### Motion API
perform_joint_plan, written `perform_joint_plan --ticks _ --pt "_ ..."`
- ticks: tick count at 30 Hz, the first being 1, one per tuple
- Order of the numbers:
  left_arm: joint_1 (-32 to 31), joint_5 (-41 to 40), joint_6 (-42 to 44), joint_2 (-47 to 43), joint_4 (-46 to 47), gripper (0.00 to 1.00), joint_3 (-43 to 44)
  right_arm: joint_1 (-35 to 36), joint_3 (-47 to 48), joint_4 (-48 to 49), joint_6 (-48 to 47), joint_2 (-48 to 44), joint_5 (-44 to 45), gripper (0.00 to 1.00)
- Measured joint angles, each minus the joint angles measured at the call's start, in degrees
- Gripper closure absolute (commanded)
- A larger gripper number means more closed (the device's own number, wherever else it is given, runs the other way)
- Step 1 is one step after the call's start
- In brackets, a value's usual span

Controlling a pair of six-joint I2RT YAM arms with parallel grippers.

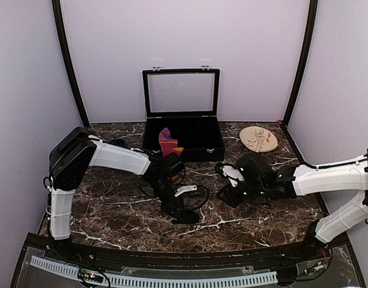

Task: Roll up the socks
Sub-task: Roll the sock at the center of the board.

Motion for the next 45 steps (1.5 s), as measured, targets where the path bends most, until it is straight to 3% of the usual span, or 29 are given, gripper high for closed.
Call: perform_joint_plan --ticks 11,23,30,45 --pt "1.8 4.2 -0.5 2.4 -2.4 1.0 1.8 11.2 -3.1 1.9 -2.6 -4.9 11.3 0.67" --pt "2.6 6.7 -0.5 4.1 -4.7 1.0 3.3 21.2 3.8 1.3 -12.0 7.6 12.1 0.62" --pt "3.1 7.8 -0.5 5.1 -6.3 1.0 4.6 22.4 8.1 0.9 -16.6 12.5 12.3 0.56" --pt "3.8 9.4 -0.2 6.2 -8.4 1.0 5.4 22.4 13.1 -1.7 -23.8 20.8 13.2 0.54"
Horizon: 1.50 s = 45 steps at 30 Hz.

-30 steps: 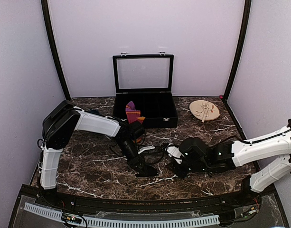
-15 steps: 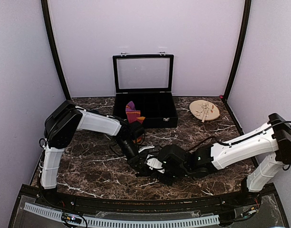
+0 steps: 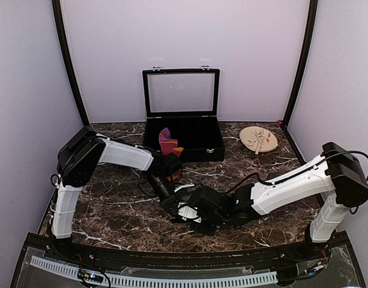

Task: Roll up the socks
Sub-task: Roll the sock at the center of the board.

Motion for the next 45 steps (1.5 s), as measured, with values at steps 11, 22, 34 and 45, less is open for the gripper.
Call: perform_joint_plan --ticks 11,22,34,45 --pt "0.2 0.8 0.1 0.5 -0.7 1.0 0.3 -0.1 2.3 -0.8 -3.1 2.1 0.3 0.55" --pt "0.3 0.8 0.5 0.5 -1.0 1.0 0.4 -1.1 3.9 -1.9 -5.1 4.0 -0.5 0.6" --pt "0.5 1.0 0.9 0.6 -1.7 1.0 0.4 -2.4 5.9 -3.1 -6.5 6.2 -2.4 0.75" --pt "0.5 1.0 1.1 0.6 -1.9 0.95 0.4 -3.4 7.0 -3.7 -7.4 7.2 -4.1 0.99"
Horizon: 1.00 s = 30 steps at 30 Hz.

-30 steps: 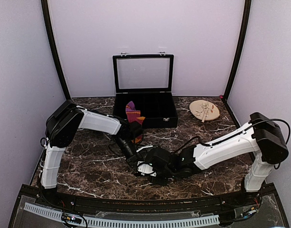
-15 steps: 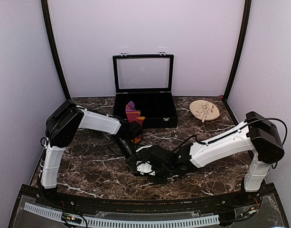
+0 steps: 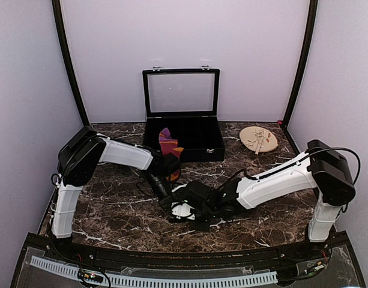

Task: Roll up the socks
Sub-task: Roll the sock at the center of the board.

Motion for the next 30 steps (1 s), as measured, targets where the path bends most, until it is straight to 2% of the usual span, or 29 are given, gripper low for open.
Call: perform_joint_plan --ticks 11,18,30 --pt "0.1 0.1 -1.4 -0.1 -0.3 0.71 0.1 -1.1 1.6 -1.9 0.1 0.6 -2.3 1.0" --pt "1.2 -1.6 -3.1 -2.1 1.6 0.68 -1.5 -1.6 2.3 -2.1 0.7 0.9 -3.2 1.0" --pt "4.0 -13.0 -7.7 -10.8 10.7 0.66 -9.2 -2.7 4.4 -3.9 3.2 1.0 -5.5 1.0"
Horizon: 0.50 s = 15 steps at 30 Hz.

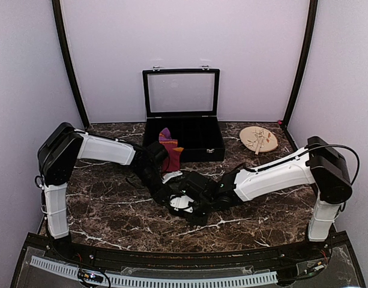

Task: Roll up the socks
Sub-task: Roll the sock at the center of the board.

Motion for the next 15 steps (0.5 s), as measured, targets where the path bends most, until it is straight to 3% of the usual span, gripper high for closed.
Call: perform_joint_plan --ticks 15 --pt "1.9 -8.3 -4.6 -9.4 9.6 0.63 -9.4 -0.7 3.4 -3.4 1.7 2.7 -2.9 1.0"
